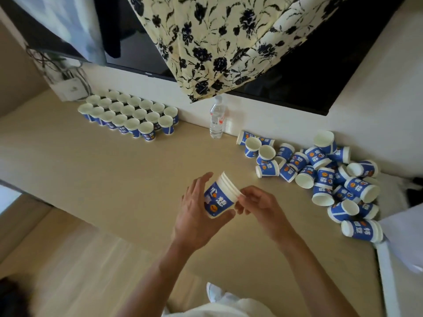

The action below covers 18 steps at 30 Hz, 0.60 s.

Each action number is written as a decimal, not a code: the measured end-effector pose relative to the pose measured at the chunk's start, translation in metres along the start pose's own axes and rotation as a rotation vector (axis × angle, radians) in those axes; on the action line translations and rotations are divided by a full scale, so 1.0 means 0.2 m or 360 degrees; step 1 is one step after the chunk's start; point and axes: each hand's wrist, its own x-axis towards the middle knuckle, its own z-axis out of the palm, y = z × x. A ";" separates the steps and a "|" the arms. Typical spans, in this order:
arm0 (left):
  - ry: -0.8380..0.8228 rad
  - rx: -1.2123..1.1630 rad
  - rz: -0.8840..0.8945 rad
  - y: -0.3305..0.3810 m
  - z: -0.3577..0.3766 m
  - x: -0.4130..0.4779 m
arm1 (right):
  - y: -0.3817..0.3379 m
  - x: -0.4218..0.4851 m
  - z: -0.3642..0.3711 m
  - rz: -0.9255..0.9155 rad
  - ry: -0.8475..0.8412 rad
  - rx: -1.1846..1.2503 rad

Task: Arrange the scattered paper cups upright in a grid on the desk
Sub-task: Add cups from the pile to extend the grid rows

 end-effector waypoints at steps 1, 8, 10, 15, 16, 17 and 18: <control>-0.0015 -0.0050 -0.0006 0.00 -0.04 -0.01 | -0.03 -0.02 0.07 0.0000 -0.0039 0.0011; 0.0137 -0.0184 -0.0083 -0.21 -0.35 -0.11 | -0.15 -0.02 0.54 -0.0012 -0.0027 -0.0002; 0.0182 -0.0210 -0.0121 -0.29 -0.45 -0.13 | -0.14 0.02 0.68 0.0048 0.0039 0.0029; 0.0204 -0.0242 -0.0146 -0.46 -0.71 -0.17 | -0.14 0.16 0.99 0.0189 -0.0037 0.0081; 0.0203 -0.0250 -0.0149 -0.51 -0.76 -0.18 | -0.14 0.18 1.06 0.0191 -0.0049 0.0108; 0.0206 -0.0253 -0.0152 -0.54 -0.81 -0.19 | -0.14 0.20 1.12 0.0185 -0.0047 0.0139; 0.0216 -0.0248 -0.0164 -0.57 -0.86 -0.20 | -0.14 0.22 1.18 0.0175 -0.0042 0.0161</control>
